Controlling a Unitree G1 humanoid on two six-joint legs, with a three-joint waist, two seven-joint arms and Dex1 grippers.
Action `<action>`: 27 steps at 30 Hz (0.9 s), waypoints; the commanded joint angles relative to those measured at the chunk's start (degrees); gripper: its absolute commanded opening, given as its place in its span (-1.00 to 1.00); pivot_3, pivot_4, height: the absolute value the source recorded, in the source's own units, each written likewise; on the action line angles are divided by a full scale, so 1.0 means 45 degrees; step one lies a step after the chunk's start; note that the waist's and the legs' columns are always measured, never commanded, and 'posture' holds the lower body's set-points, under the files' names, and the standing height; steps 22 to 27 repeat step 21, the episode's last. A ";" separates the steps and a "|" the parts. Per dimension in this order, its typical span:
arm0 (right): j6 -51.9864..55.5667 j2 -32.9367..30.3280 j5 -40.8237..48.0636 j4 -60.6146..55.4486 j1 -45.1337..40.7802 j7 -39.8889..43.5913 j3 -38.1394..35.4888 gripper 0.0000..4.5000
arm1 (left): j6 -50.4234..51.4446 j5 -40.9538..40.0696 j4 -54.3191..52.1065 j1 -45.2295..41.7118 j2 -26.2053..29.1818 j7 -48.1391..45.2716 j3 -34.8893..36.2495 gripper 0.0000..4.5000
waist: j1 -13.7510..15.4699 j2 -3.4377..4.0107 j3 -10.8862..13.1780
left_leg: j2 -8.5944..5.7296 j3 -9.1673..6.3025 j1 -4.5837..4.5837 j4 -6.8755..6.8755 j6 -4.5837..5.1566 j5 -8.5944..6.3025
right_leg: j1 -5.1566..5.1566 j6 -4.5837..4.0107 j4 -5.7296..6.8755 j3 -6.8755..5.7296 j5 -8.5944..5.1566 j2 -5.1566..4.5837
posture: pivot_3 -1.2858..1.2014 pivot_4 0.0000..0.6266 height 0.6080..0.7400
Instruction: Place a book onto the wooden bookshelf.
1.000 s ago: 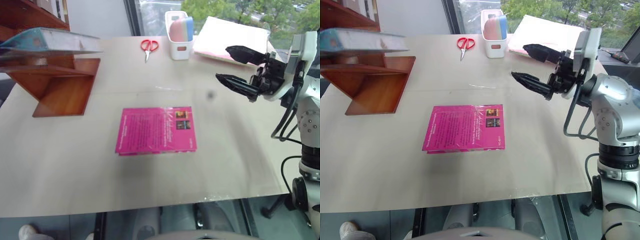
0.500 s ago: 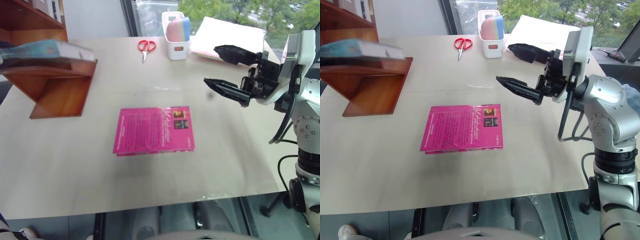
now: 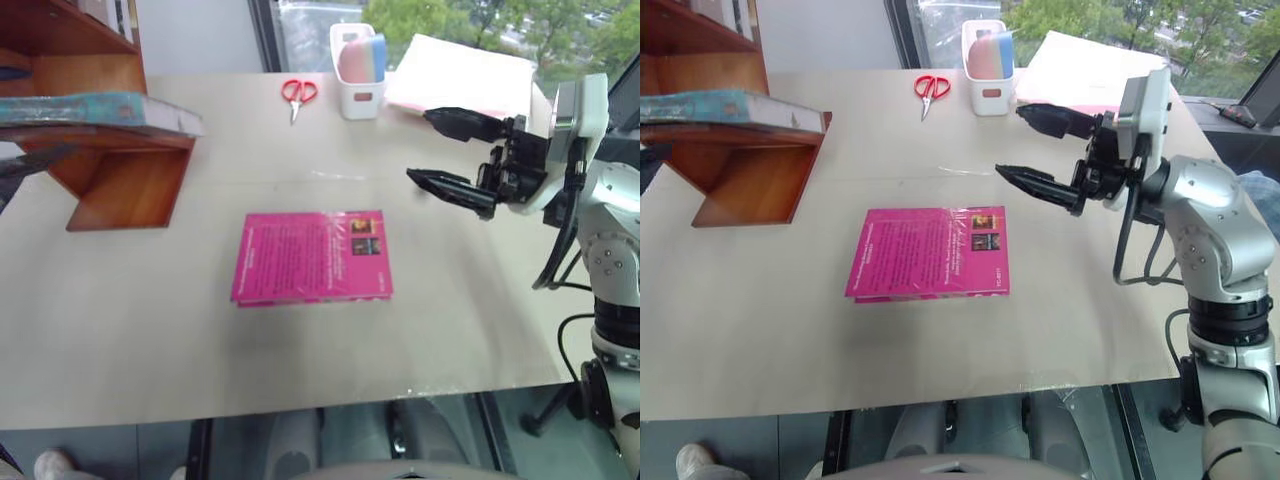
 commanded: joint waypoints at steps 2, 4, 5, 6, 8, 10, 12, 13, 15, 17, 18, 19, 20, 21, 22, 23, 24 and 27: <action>-0.0188 -0.0448 -0.0597 0.0274 -0.0306 0.0240 0.0099 0.63 | 0.4126 -0.1298 -0.7351 0.2648 -0.2211 0.4074 0.0106 0.67 | -0.0019 0.0002 -0.0003 | -0.0006 -0.0002 0.0010 0.0007 0.0000 0.0000 | 0.0013 0.0004 0.0007 0.0007 0.0002 0.0003 | 0.03 -0.52 1.00; -0.0376 -0.0590 -0.1698 0.0622 -0.0093 -0.0244 0.0534 0.63 | 0.5412 -0.0897 -0.9058 0.4051 -0.3907 0.5901 -0.0769 0.67 | -0.0041 0.0020 -0.0013 | -0.0011 0.0000 0.0022 0.0013 0.0001 -0.0001 | 0.0010 0.0004 0.0023 0.0022 0.0002 0.0015 | 0.03 -0.52 1.00; -0.0455 -0.0582 -0.2234 0.0881 0.0028 -0.0656 0.0683 0.63 | 0.6216 -0.1114 -0.9487 0.4788 -0.4762 0.6790 -0.1072 0.67 | -0.0064 0.0029 -0.0019 | -0.0011 0.0005 0.0033 0.0010 0.0001 -0.0001 | 0.0011 0.0003 0.0023 0.0031 0.0002 0.0019 | 0.03 -0.52 1.00; -0.0527 -0.0580 -0.2659 0.1080 0.0141 -0.0958 0.0781 0.63 | 0.6936 -0.1325 -0.9698 0.5334 -0.5430 0.7494 -0.1195 0.67 | -0.0125 0.0070 -0.0056 | -0.0010 0.0001 0.0034 0.0010 0.0001 -0.0001 | 0.0010 0.0003 0.0025 0.0032 0.0002 0.0026 | 0.03 -0.52 1.00; -0.0834 -0.0705 -0.3568 0.1283 0.0692 -0.1455 0.0912 0.80 | 0.7751 -0.1303 -0.9610 0.6497 -0.6497 0.8142 -0.1090 0.69 | -0.0135 0.0045 -0.0043 | -0.0011 0.0008 0.0049 0.0008 0.0003 -0.0002 | 0.0005 0.0002 0.0040 0.0055 0.0001 0.0038 | 0.03 -0.52 1.00; -0.0710 -0.1073 -0.3904 0.0926 0.1886 -0.1530 0.0748 0.97 | 0.8235 -0.1504 -0.9142 0.7369 -0.7067 0.8371 -0.0440 0.90 | -0.0088 0.0036 -0.0043 | -0.0006 -0.0027 0.0031 0.0010 0.0001 -0.0001 | -0.0009 -0.0004 0.0055 0.0024 0.0000 0.0050 | 0.03 -0.52 1.00; -0.0426 -0.1616 -0.4059 0.0148 0.3561 -0.1664 0.0150 0.99 | 0.8575 -0.1735 -0.8611 0.8019 -0.7259 0.8507 0.0701 0.95 | 0.0026 0.0017 -0.0056 | -0.0011 -0.0026 0.0036 0.0008 0.0001 -0.0001 | -0.0002 -0.0005 0.0052 0.0024 -0.0001 0.0043 | 0.03 -0.52 1.00; -0.0252 -0.1894 -0.3976 -0.0316 0.4262 -0.1659 -0.0170 0.99 | 0.8704 -0.1712 -0.8394 0.8375 -0.7193 0.8399 0.1169 0.95 | 0.0086 0.0009 -0.0061 | -0.0012 -0.0033 0.0033 0.0008 0.0001 -0.0001 | 0.0009 -0.0007 0.0039 0.0008 -0.0003 0.0038 | 0.03 -0.52 1.00; 0.0083 -0.2280 -0.3696 -0.1011 0.5290 -0.1745 -0.0786 0.99 | 0.8880 -0.1894 -0.8106 0.8972 -0.7054 0.7941 0.1929 0.95 | 0.0060 0.0013 -0.0059 | -0.0028 -0.0025 0.0020 0.0005 0.0002 -0.0002 | 0.0016 -0.0005 -0.0003 0.0012 -0.0002 0.0020 | 0.03 -0.52 1.00; 0.0189 -0.2613 -0.3661 -0.1402 0.6205 -0.1841 -0.1393 0.99 | 0.9028 -0.2295 -0.7807 0.9346 -0.6958 0.7415 0.2692 0.95 | 0.0017 0.0013 -0.0060 | -0.0044 -0.0018 0.0020 0.0007 0.0002 -0.0002 | 0.0021 -0.0001 -0.0022 0.0024 0.0000 0.0008 | 0.03 -0.52 1.00; 0.0192 -0.2804 -0.3668 -0.1560 0.6627 -0.1766 -0.1638 0.99 | 0.9251 -0.2515 -0.7710 0.9521 -0.6886 0.7177 0.2955 0.95 | 0.0007 0.0010 -0.0062 | -0.0045 -0.0018 0.0024 0.0007 0.0002 -0.0002 | 0.0025 0.0000 -0.0027 0.0026 -0.0001 0.0007 | 0.03 -0.52 1.00; 0.0325 -0.2940 -0.3512 -0.1715 0.7056 -0.1677 -0.2014 0.99 | 0.9439 -0.2584 -0.7706 0.9675 -0.6776 0.6918 0.3054 0.95 | 0.0000 0.0004 -0.0067 | -0.0044 -0.0020 0.0033 0.0008 0.0002 -0.0002 | 0.0035 0.0001 -0.0028 0.0026 -0.0001 0.0009 | 0.03 -0.52 1.00; 0.0396 -0.3107 -0.3437 -0.1782 0.7363 -0.1541 -0.2239 0.99 | 0.9578 -0.2540 -0.7746 0.9753 -0.6631 0.6651 0.2970 0.95 | -0.0001 -0.0003 -0.0076 | -0.0044 -0.0021 0.0048 0.0008 0.0002 -0.0002 | 0.0048 -0.0001 -0.0028 0.0025 -0.0002 0.0010 | 0.03 -0.52 1.00; 0.0407 -0.3234 -0.3392 -0.1757 0.7535 -0.1434 -0.2360 0.99 | 0.9815 -0.2472 -0.7715 0.9696 -0.6475 0.6531 0.2796 0.95 | -0.0001 -0.0003 -0.0076 | -0.0043 -0.0025 0.0064 0.0007 0.0002 -0.0001 | 0.0062 -0.0002 -0.0028 0.0023 -0.0002 0.0011 | 0.03 -0.52 1.00; 0.0407 -0.3234 -0.3392 -0.1757 0.7535 -0.1434 -0.2360 0.99 | 0.9815 -0.2472 -0.7715 0.9696 -0.6475 0.6531 0.2796 0.95 | -0.0001 -0.0003 -0.0076 | -0.0043 -0.0025 0.0064 0.0007 0.0002 -0.0001 | 0.0062 -0.0002 -0.0028 0.0023 -0.0002 0.0011 | 0.03 -0.52 1.00; 0.0407 -0.3234 -0.3392 -0.1757 0.7535 -0.1434 -0.2360 0.99 | 0.9815 -0.2472 -0.7715 0.9696 -0.6475 0.6531 0.2796 0.95 | -0.0001 -0.0003 -0.0076 | -0.0043 -0.0025 0.0064 0.0007 0.0002 -0.0001 | 0.0062 -0.0002 -0.0028 0.0023 -0.0002 0.0011 | 0.03 -0.52 1.00; 0.0407 -0.3234 -0.3392 -0.1757 0.7535 -0.1434 -0.2360 0.99 | 0.9815 -0.2472 -0.7715 0.9696 -0.6475 0.6531 0.2796 0.95 | -0.0001 -0.0003 -0.0076 | -0.0043 -0.0025 0.0064 0.0007 0.0002 -0.0001 | 0.0062 -0.0002 -0.0028 0.0023 -0.0002 0.0011 | 0.03 -0.52 1.00; 0.0407 -0.3234 -0.3392 -0.1757 0.7535 -0.1434 -0.2360 0.99 | 0.9815 -0.2472 -0.7715 0.9696 -0.6475 0.6531 0.2796 0.95 | -0.0001 -0.0003 -0.0076 | -0.0043 -0.0025 0.0064 0.0007 0.0002 -0.0001 | 0.0062 -0.0002 -0.0028 0.0023 -0.0002 0.0011 | 0.03 -0.52 1.00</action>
